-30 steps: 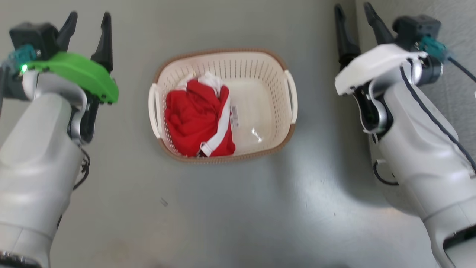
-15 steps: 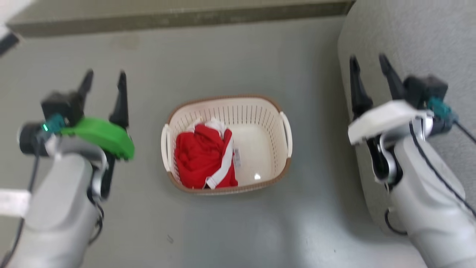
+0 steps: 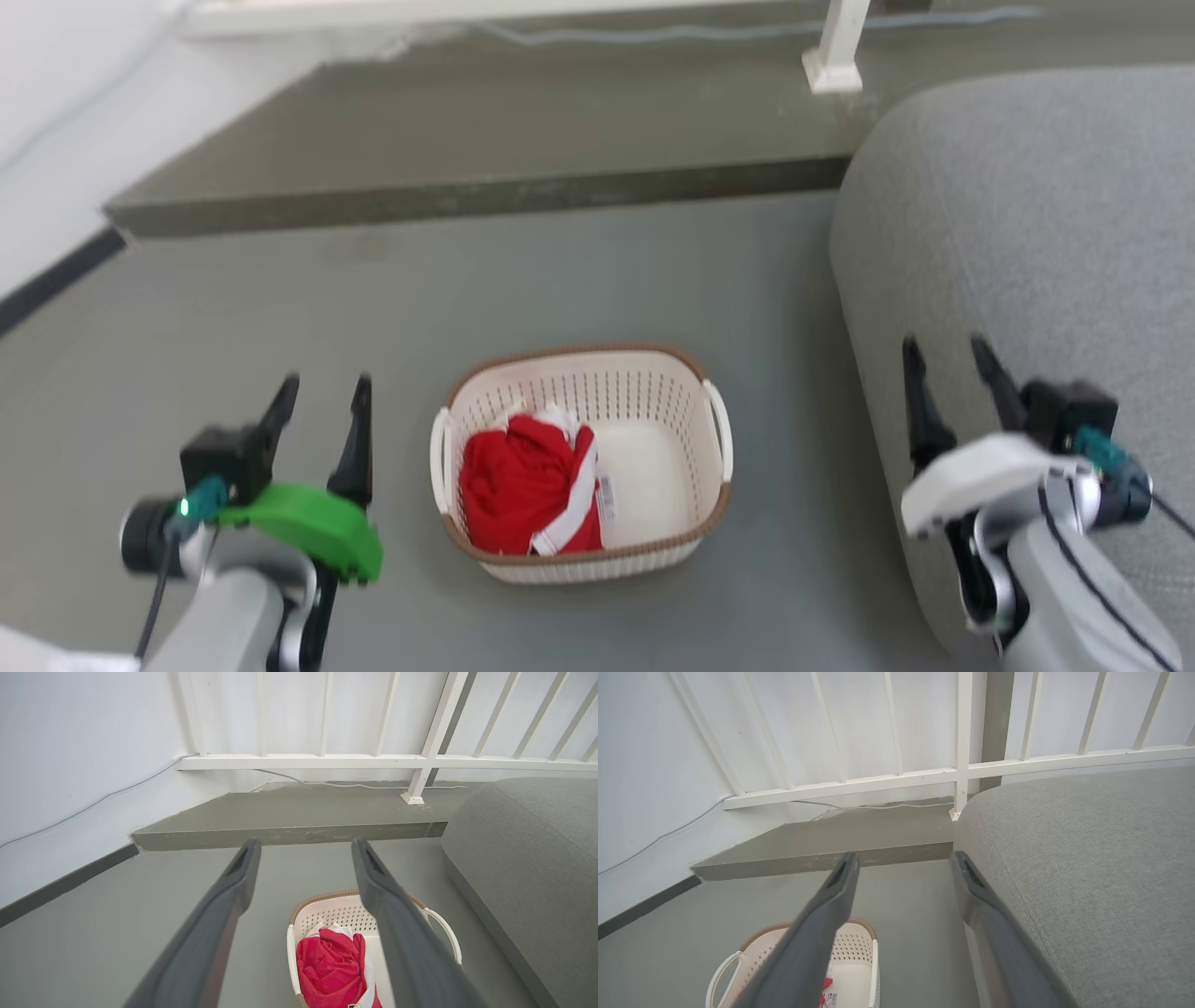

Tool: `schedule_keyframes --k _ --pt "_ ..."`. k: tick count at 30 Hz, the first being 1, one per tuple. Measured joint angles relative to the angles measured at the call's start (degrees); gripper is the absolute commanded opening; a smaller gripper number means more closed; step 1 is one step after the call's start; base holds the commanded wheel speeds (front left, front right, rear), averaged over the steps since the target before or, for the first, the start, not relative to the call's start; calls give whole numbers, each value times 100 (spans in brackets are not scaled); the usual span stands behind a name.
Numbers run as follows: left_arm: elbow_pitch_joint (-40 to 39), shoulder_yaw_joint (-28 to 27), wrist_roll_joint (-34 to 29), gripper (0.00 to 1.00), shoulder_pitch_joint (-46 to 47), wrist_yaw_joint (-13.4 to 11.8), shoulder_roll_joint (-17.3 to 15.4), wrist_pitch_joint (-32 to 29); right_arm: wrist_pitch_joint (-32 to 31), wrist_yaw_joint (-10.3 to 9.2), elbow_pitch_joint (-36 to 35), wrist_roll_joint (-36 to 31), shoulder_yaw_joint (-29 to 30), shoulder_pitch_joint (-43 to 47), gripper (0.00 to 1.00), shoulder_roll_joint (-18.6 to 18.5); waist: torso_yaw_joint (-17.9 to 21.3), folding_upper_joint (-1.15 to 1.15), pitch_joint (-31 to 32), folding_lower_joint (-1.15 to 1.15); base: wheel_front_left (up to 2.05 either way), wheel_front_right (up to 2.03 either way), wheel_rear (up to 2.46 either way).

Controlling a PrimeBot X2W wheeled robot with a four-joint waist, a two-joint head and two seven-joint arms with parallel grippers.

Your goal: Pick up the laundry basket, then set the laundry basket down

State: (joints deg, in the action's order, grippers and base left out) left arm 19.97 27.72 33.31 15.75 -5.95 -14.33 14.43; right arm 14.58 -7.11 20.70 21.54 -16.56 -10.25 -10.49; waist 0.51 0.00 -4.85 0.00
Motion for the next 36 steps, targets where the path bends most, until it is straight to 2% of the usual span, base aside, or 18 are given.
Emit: schedule_keyframes --k 11,18,36 --pt "-557 -277 -133 100 -949 -71 0 0 0 -4 -403 -93 48 684 100 51 -37 0 526 0 0 0 0" --pt "-948 -513 -260 100 -1229 -74 35 0 0 -4 -651 -165 104 916 100 67 -33 0 564 0 0 0 0" --pt "-1319 -736 -508 100 -1702 -89 113 0 0 -5 -1056 -397 164 1204 100 60 -67 0 591 0 0 0 0"
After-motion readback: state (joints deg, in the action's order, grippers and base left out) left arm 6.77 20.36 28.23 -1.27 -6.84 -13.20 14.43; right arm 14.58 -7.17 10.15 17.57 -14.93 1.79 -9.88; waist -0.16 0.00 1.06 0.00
